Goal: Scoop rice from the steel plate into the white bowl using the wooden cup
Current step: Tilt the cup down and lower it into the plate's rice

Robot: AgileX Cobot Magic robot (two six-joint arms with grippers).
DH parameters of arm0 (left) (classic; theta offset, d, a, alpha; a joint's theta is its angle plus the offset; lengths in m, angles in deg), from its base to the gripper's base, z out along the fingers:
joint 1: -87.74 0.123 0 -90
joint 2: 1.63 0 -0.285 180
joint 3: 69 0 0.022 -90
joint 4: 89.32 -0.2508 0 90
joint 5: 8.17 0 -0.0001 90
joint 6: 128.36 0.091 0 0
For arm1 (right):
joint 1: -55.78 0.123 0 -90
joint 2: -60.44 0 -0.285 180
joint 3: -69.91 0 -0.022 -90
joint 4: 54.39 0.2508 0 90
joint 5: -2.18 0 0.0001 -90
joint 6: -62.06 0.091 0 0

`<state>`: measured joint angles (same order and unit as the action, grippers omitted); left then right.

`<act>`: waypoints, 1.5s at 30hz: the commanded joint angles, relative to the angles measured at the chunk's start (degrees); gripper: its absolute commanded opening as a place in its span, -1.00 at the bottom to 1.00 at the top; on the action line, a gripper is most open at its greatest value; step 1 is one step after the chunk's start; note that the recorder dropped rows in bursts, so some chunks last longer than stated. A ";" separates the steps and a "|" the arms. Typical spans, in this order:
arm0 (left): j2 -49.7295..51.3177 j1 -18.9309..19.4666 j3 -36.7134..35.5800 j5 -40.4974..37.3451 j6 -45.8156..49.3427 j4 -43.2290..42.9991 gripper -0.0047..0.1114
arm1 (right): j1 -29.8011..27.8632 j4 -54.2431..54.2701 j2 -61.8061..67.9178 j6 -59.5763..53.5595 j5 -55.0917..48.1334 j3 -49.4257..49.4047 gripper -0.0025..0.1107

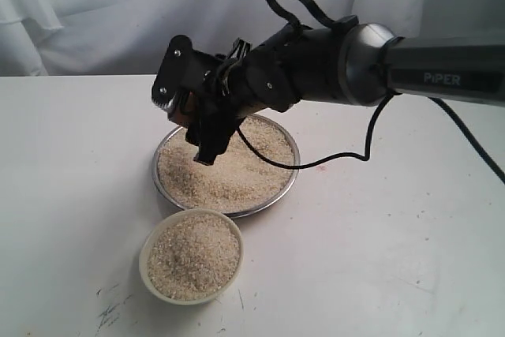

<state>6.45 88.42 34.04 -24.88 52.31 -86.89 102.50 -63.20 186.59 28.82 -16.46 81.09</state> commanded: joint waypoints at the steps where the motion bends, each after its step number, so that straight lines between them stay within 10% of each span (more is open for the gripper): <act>1: -0.29 -0.09 -0.26 0.36 -0.18 0.04 -0.92 | -1.57 10.44 -0.06 1.99 5.06 0.42 -0.96; 12: -0.29 -0.09 -0.26 0.36 -0.18 0.04 -0.92 | -2.61 13.25 -0.06 2.64 5.15 0.42 -0.96; 21: -0.29 -0.09 -0.26 0.36 -0.18 0.04 -0.92 | -3.12 -14.85 0.43 34.52 11.43 -1.61 -0.96; 31: -0.29 -0.09 -0.26 0.36 -0.18 0.04 -0.92 | -4.02 -23.11 0.43 39.10 18.32 -6.80 -0.96; 45: -0.29 -0.09 -0.26 0.36 -0.18 0.04 -0.92 | -4.97 -29.43 0.32 -4.17 10.40 -6.80 -0.96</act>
<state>6.45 88.42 34.04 -24.88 52.31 -86.89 97.76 -92.24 187.45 30.82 -6.35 74.48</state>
